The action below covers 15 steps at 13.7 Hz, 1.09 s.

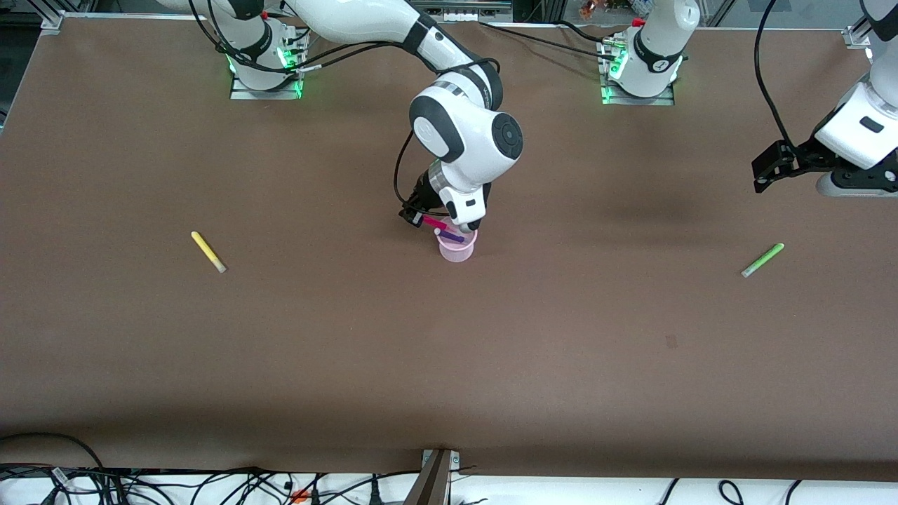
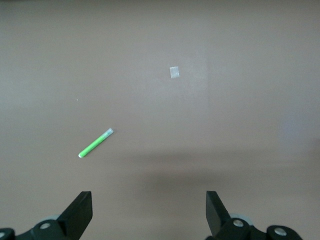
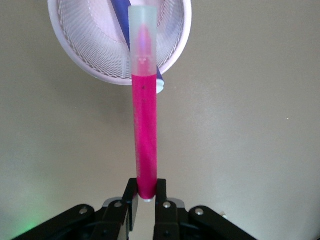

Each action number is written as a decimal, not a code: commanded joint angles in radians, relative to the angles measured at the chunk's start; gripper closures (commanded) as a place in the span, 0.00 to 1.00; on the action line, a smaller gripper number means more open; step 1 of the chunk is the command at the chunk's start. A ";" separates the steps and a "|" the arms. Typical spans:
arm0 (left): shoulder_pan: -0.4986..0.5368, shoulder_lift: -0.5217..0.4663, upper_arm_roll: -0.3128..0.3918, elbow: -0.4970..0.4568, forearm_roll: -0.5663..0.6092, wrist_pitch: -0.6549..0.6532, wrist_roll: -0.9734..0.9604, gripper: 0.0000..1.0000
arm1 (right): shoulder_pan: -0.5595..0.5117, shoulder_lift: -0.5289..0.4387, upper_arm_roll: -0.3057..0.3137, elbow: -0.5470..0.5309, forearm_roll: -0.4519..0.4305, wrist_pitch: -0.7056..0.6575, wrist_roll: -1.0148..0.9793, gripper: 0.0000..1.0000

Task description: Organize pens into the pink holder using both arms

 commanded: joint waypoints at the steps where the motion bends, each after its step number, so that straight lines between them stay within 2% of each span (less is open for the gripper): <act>1: 0.007 0.000 0.003 -0.013 -0.018 0.004 -0.011 0.00 | 0.024 0.014 -0.003 0.034 -0.016 -0.019 -0.014 0.94; 15: -0.005 0.006 -0.019 0.010 -0.018 -0.013 -0.006 0.00 | 0.035 0.031 -0.005 0.029 -0.017 0.007 -0.019 0.90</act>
